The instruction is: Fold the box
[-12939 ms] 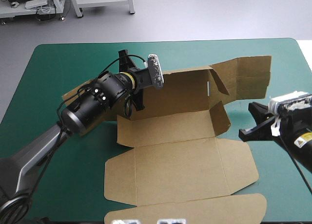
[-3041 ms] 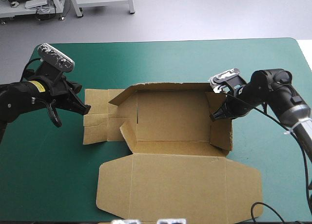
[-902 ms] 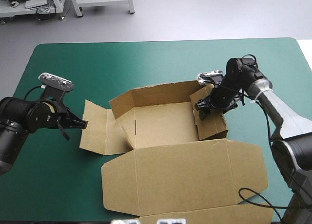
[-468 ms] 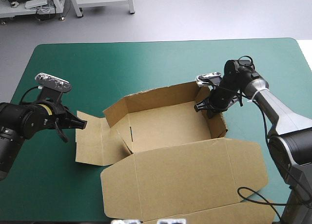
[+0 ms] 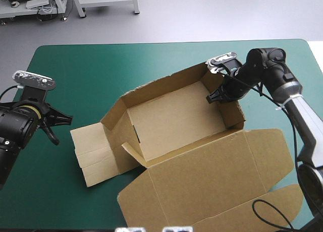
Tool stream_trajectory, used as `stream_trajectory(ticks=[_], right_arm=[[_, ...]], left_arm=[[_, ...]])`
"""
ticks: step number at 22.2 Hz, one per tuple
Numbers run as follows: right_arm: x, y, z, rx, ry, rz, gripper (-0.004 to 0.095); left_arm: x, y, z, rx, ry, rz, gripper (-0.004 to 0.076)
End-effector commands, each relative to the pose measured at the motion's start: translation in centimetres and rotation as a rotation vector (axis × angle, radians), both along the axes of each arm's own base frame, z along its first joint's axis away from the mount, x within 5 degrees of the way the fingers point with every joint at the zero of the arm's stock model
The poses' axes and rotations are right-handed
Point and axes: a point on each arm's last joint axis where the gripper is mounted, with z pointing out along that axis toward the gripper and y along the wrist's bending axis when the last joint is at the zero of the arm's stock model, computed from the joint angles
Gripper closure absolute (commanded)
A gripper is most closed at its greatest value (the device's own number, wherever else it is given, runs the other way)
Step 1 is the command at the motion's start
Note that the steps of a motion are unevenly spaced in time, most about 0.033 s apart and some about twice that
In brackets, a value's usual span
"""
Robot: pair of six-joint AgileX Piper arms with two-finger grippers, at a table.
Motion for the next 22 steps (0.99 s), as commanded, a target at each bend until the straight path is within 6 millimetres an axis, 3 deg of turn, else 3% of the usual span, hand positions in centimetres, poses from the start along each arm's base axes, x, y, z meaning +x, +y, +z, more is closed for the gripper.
stream_trajectory(ticks=[1, 3, 6, 9, 12, 15, 17, 22], right_arm=[[-2.8, -1.0, 4.7, 0.005, -0.127, 0.019, 0.0926], [-3.6, -1.3, 5.7, 0.014, -0.157, 0.014, 0.0926], [-5.1, -3.4, 7.7, 0.037, -0.218, -0.046, 0.0926], [-6.0, -6.1, 9.4, 0.157, -0.265, -0.102, 0.0926], [-6.6, -7.6, 10.5, 0.257, -0.304, -0.125, 0.0926], [-6.7, -8.2, 10.7, 0.268, -0.315, -0.138, 0.0926], [-6.7, -8.1, 10.7, 0.270, -0.315, -0.133, 0.0926], [-6.7, -8.1, 10.7, 0.271, -0.316, -0.131, 0.0926]], left_arm=[[-0.2, 1.3, 2.1, 0.078, -0.157, 0.106, 0.0716], [-0.3, 1.7, 2.3, 0.107, -0.167, 0.133, 0.0716], [0.0, 1.7, 2.4, 0.081, -0.194, 0.123, 0.0716], [0.4, 2.3, 2.1, -0.002, -0.189, 0.073, 0.0715], [0.9, 3.5, 1.5, -0.112, -0.220, 0.056, 0.0708], [1.7, 5.8, -0.6, -0.247, -0.228, 0.123, 0.0708], [2.8, 6.7, -3.2, -0.399, -0.186, 0.136, 0.0708], [5.4, 5.5, -6.6, -0.601, -0.126, -0.037, 0.0708]])
